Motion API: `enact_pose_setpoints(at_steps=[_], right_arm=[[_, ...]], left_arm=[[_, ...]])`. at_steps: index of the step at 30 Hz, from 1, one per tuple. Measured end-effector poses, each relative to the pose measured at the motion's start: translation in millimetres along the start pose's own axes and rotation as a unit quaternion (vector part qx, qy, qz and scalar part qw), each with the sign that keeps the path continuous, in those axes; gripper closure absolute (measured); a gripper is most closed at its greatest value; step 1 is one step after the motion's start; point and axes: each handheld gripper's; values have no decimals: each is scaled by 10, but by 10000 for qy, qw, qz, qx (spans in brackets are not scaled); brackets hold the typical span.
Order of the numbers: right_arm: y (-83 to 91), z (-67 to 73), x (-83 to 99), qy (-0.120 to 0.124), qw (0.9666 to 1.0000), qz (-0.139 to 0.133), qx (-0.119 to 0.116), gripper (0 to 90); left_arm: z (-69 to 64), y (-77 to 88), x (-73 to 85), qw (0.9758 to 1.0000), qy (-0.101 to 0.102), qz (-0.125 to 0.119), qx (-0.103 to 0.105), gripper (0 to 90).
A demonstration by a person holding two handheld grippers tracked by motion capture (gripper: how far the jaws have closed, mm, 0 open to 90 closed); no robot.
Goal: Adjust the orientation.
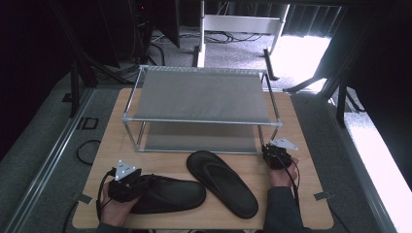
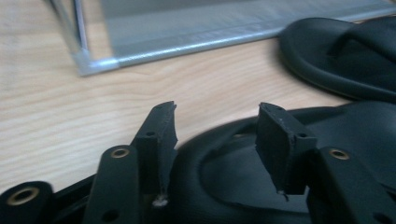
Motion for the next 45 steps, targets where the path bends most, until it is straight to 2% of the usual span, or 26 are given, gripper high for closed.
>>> enact_pose_setpoints(at_steps=[3, 8, 10, 13, 16, 19, 22, 25, 26, 31, 34, 37, 40, 45], right_arm=[[-1, 0, 0, 0, 10000, -1, -5, 787], [1, -1, 2, -2, 10000, -2, -17, 783], [1, -2, 2, 0, 10000, -5, -18, 782], [1, -2, 3, -3, 10000, -7, -23, 780], [0, -1, 4, 1, 10000, -10, -25, 777], [0, 2, 4, 1, 10000, -10, -24, 774], [-1, 4, 4, 8, 10000, -12, -19, 771], [0, 5, 5, 7, 10000, -12, -17, 771], [0, 6, 5, 5, 10000, -13, -15, 771], [0, 5, 6, 1, 10000, -17, -19, 770], [-1, 4, 7, -2, 10000, -23, -25, 771], [-2, 3, 7, -1, 10000, -23, -29, 770], [-1, 1, 9, -2, 10000, -27, -35, 769], [-2, -1, 11, -4, 10000, -31, -41, 770]], left_arm=[[-24, -20, 6, 9999, -117, 49, -45, 439], [-7, -34, 11, 9999, -66, 85, -40, 416], [4, -61, 27, 9997, -54, 195, -129, 387], [48, -124, 73, 9991, 20, 404, -108, 327], [72, -172, 98, 9983, 40, 564, -123, 325], [90, -184, 91, 9983, 90, 567, -72, 340], [106, -199, 67, 9982, 29, 601, -19, 374], [102, -224, 35, 9982, -58, 597, -14, 397], [92, -263, -1, 9980, -151, 614, -42, 397], [81, -358, -92, 9977, -305, 598, -83, 382], [38, -455, -191, 9978, -414, 509, -132, 361], [15, -510, -231, 9977, -420, 495, -197, 331], [-6, -650, -277, 9971, -338, 609, -294, 300], [-39, -754, -329, 9977, -362, 516, -242, 291]])
Point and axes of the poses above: each handheld gripper's, and its own axes: y roughly backward along the jaws, x roughly out of its underside, z roughly to its left, and after that the axes turned 8 degrees about -z, right-handed
